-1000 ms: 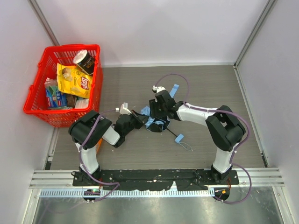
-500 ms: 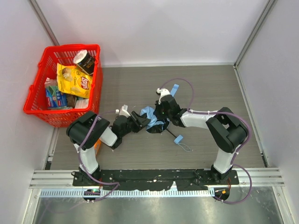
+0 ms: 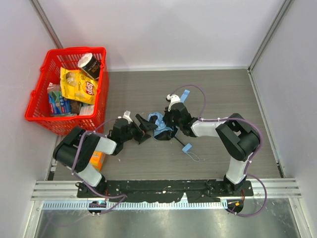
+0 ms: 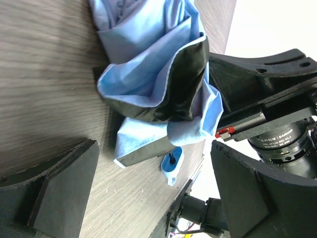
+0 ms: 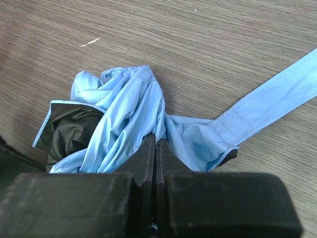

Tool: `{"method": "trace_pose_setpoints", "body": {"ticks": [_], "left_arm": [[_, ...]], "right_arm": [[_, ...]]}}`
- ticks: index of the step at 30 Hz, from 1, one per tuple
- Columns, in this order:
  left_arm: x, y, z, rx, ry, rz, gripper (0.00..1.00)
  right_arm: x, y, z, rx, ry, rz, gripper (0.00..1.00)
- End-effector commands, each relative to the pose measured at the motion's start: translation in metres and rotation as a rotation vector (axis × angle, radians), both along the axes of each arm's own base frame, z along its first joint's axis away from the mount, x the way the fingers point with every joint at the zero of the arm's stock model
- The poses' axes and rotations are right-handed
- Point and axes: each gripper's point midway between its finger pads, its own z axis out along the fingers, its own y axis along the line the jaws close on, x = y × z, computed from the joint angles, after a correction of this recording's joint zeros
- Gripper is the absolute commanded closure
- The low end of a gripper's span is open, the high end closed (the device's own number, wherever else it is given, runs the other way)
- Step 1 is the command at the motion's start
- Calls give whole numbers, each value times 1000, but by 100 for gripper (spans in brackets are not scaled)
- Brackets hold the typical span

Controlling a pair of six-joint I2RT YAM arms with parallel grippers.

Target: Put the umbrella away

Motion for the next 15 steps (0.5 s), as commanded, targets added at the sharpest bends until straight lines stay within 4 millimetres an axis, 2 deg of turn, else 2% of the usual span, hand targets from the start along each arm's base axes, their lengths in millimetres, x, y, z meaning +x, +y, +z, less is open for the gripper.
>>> {"method": "trace_pose_setpoints", "body": {"ticks": [1,2,6,10,15], "left_arm": [[-15,27,-22,96,192,61,0],[-8,28,-13,113,180,76,0],[12,41,-8,248,240,143,0],[29,21,-3,187,259,92,0],[57,25,-10,255,235,157,0]], "right_arm": [[-54,-42,-84,-273,229,28,99],[-54,-42,-84,-277,228,32,99],[-52,-41,-81,-283,224,35,99],[-51,-40,-78,-291,220,41,99],[-51,-39,-78,-289,219,44,99]]}}
